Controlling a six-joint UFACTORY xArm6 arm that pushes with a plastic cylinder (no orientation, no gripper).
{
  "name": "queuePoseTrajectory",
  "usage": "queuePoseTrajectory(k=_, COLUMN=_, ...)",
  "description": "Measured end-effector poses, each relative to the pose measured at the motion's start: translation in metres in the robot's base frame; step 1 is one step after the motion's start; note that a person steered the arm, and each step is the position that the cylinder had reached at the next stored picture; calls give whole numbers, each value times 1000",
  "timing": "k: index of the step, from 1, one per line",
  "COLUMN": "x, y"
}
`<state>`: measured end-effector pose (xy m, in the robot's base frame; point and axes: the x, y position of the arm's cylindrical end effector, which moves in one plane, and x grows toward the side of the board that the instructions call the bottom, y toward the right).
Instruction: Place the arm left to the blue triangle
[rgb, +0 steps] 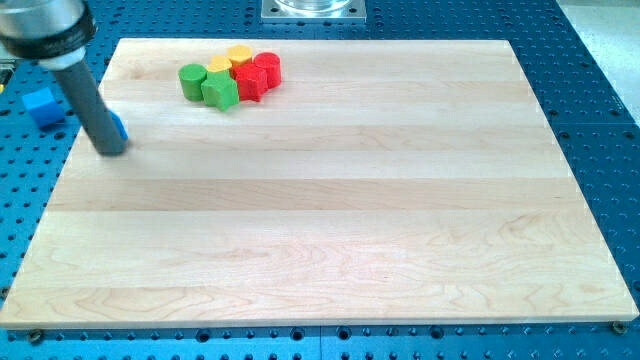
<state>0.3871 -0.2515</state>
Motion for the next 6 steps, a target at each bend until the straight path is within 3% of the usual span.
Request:
queuePoseTrajectory(k=1, x=-44, y=5)
queuePoseTrajectory(k=3, x=-23, y=-17)
queuePoseTrajectory(k=4, x=-59, y=-9)
queuePoseTrajectory(k=5, x=-63, y=-11)
queuePoseTrajectory(k=6, x=-47, y=-50)
